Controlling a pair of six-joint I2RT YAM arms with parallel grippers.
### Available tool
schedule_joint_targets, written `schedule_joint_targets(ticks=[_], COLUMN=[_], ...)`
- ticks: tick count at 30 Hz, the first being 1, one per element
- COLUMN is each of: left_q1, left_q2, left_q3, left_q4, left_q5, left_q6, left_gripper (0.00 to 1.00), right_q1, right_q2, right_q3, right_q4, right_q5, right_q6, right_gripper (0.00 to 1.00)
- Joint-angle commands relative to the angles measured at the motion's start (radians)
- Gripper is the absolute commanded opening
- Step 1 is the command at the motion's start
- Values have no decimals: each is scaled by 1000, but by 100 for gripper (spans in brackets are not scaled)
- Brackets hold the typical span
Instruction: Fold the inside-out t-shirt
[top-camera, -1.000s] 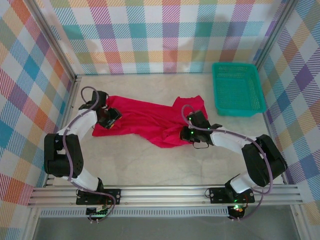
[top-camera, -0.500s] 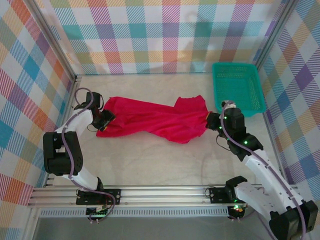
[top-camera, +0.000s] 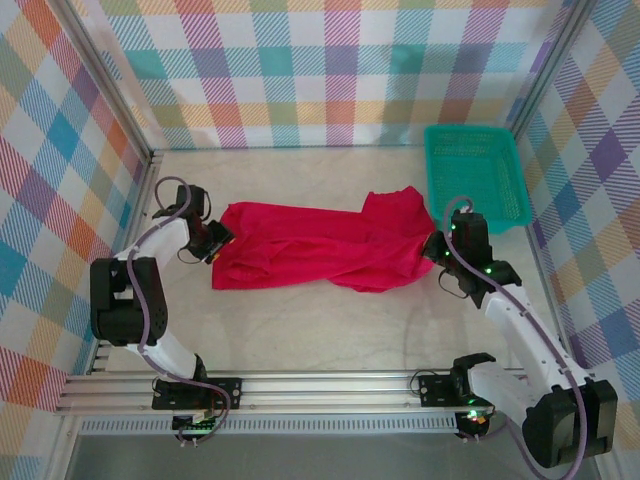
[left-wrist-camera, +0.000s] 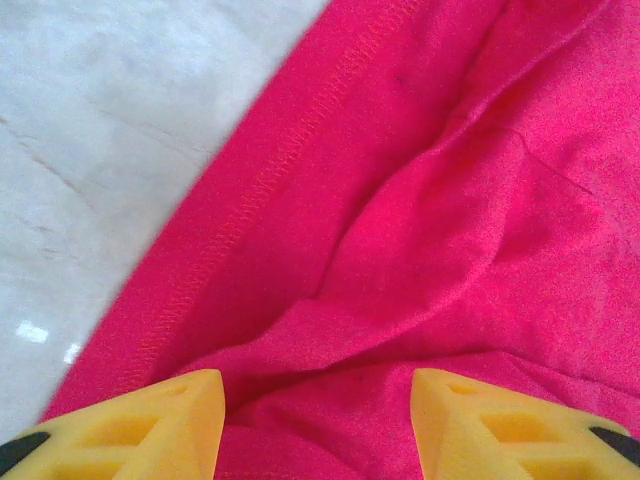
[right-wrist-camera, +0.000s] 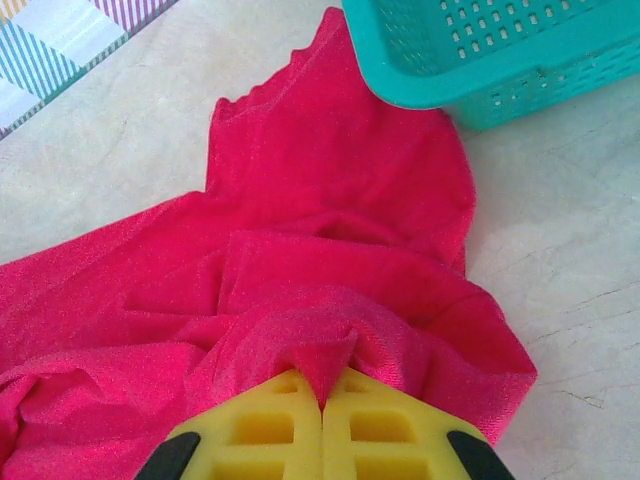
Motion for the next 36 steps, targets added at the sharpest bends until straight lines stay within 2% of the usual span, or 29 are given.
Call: schedule_joint_targets(ticks=[1,4,7,9,12,13,22,26,27,30,33,36], left_q1=[-45,-64,-79,-81,-81,-81,-68,-54,-55,-60,-83,-127], left_q2=[21,56,73,65,31,12,-201,-236,-231,-209,-208,-203], left_q3=[-23,-25,-27,-26,-10,-1,166,197,194,165,111,35], left_q4=[27,41,51,44,12,-4,-173,-190,-190,-191,-187,-160], left_q5=[27,35,42,40,23,17,-44,-28,-10,42,18,-7], left_q6=[-13,-22,-30,-28,-20,-20,-3,8,13,23,28,30], left_gripper=[53,49,38,27,2,0,0,0,4,25,41,47], right_q1=[-3,-4,-3,-3,-3,-4,-13,-28,-28,-28,-28,-28], right_q2=[7,18,23,23,27,29,64,71,74,94,108,115], right_q3=[17,23,30,41,60,70,244,277,278,279,278,273], right_q4=[33,34,29,26,26,26,-52,-54,-50,-43,-37,-30], right_q5=[-30,-36,-34,-31,-28,-27,39,23,12,-6,-17,-23], right_q6=[15,18,15,13,11,9,-54,-64,-62,-57,-56,-53], right_gripper=[0,0,0,0,0,0,0,0,0,0,0,0])
